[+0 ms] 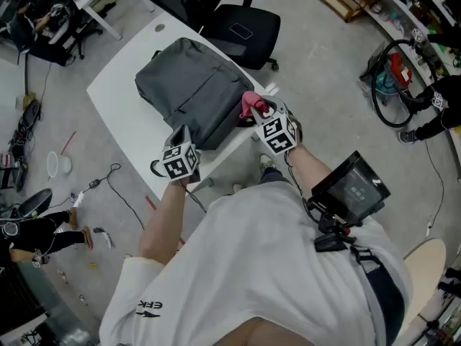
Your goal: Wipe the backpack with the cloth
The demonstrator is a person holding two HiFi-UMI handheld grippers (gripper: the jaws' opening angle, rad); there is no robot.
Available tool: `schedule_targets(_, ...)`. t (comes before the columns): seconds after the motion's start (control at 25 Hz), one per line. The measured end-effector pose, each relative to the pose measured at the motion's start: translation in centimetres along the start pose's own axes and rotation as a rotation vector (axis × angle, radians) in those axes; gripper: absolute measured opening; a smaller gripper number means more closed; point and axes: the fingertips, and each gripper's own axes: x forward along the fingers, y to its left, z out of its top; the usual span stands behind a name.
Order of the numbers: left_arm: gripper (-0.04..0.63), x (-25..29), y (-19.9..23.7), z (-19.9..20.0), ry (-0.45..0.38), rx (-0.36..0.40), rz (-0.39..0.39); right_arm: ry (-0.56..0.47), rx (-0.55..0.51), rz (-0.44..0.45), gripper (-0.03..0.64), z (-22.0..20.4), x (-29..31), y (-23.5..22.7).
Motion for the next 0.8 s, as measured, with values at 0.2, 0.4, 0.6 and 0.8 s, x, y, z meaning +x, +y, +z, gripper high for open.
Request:
schedule_targets(0.2,0.003,-0.2,0.1,-0.2,0.001,-0.002,0.005,-0.011,0.006,0.015,0.13,0.3,-0.4,0.9)
schedule_targets(0.4,0.003,0.3,0.4,0.0,-0.007,-0.001,0.007,-0.066,-0.033,0.138,0.129,1.5,-1.2,6.5)
schedule_targets(0.6,0.003,0.2,0.1,0.2,-0.004,-0.004,0.012,-0.126,-0.106,0.325,0.129,2.4,-2.7,14.2)
schedule_targets(0.8,0.003,0.0,-0.3,0.9,0.007,0.007,0.016,-0.12,-0.218,0.493,0.129,2.2,-3.4,20.1)
